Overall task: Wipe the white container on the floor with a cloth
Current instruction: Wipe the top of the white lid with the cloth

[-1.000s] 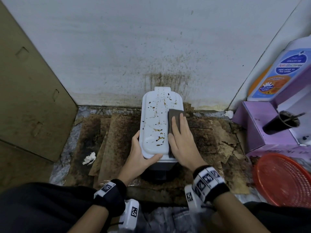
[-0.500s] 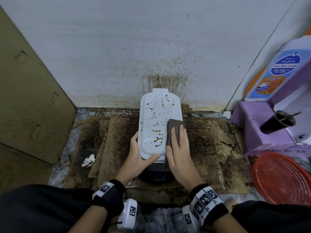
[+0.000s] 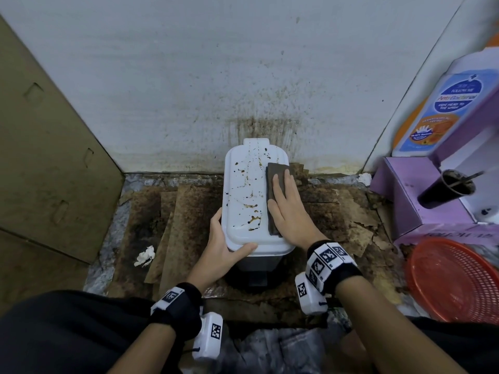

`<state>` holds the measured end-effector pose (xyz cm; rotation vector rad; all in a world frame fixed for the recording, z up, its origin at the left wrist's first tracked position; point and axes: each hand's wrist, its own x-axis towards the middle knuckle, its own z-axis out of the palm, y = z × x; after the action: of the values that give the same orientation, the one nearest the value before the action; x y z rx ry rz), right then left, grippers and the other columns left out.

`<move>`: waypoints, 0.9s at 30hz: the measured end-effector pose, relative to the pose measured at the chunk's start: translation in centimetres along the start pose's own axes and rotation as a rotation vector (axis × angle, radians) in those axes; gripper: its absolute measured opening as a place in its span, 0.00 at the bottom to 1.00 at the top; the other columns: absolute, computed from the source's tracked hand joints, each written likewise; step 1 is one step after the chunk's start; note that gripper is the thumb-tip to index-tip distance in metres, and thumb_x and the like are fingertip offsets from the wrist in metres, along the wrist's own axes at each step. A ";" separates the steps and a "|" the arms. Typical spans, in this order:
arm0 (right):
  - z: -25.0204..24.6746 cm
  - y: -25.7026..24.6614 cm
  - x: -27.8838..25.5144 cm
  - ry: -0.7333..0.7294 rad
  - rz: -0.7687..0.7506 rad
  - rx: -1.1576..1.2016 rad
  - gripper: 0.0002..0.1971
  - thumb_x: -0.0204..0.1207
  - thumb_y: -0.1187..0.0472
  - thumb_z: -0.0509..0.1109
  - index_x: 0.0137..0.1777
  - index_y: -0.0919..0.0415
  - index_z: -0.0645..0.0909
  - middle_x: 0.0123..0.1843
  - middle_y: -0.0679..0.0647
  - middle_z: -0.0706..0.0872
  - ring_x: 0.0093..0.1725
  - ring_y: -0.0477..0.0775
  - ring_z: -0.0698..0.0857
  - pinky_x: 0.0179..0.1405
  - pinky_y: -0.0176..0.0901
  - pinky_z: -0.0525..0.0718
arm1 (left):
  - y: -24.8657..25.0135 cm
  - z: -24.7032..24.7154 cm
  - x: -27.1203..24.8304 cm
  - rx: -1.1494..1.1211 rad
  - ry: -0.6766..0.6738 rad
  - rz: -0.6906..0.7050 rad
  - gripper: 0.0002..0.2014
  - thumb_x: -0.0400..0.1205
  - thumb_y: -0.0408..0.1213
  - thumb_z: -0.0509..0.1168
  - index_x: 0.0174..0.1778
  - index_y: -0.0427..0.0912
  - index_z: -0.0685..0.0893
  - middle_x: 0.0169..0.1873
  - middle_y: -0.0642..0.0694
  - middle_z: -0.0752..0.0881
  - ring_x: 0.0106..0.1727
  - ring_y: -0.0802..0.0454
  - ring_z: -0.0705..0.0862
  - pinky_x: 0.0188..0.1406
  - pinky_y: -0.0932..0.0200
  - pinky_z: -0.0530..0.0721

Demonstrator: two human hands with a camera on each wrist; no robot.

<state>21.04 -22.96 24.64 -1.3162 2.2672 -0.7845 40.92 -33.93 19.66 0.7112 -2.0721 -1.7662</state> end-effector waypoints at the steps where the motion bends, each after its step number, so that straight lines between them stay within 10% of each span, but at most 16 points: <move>1: 0.1 0.0 -0.5 0.007 -0.007 0.001 0.33 0.94 0.50 0.49 0.91 0.56 0.37 0.90 0.52 0.27 0.89 0.53 0.29 0.89 0.48 0.38 | 0.0 0.0 0.0 -0.002 -0.004 0.003 0.54 0.77 0.53 0.83 0.88 0.61 0.49 0.87 0.59 0.65 0.86 0.61 0.69 0.85 0.46 0.75; 8: 2.0 -0.7 -6.1 0.082 -0.056 -0.155 0.32 0.94 0.52 0.48 0.91 0.57 0.37 0.91 0.53 0.28 0.89 0.49 0.28 0.86 0.41 0.36 | -0.4 0.1 0.1 0.002 0.005 0.017 0.55 0.77 0.54 0.83 0.89 0.59 0.49 0.88 0.60 0.65 0.87 0.61 0.68 0.86 0.45 0.74; 19: -0.1 -1.3 0.4 0.002 0.059 -0.181 0.33 0.93 0.48 0.45 0.91 0.59 0.37 0.91 0.58 0.30 0.90 0.57 0.32 0.90 0.60 0.47 | 0.1 -0.1 0.0 -0.001 -0.018 0.002 0.53 0.79 0.51 0.82 0.89 0.62 0.49 0.87 0.61 0.66 0.86 0.62 0.70 0.86 0.46 0.74; 27: 1.5 -1.5 -4.1 0.064 0.009 -0.212 0.33 0.93 0.49 0.45 0.91 0.58 0.37 0.91 0.56 0.30 0.90 0.53 0.31 0.87 0.47 0.42 | 0.5 -0.5 -0.1 0.048 -0.030 0.020 0.55 0.80 0.50 0.81 0.91 0.59 0.47 0.88 0.61 0.64 0.88 0.61 0.66 0.88 0.43 0.70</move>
<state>24.85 -20.35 24.66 -1.3889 2.4613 -0.6045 41.19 -34.25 20.24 0.6787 -2.1403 -1.7320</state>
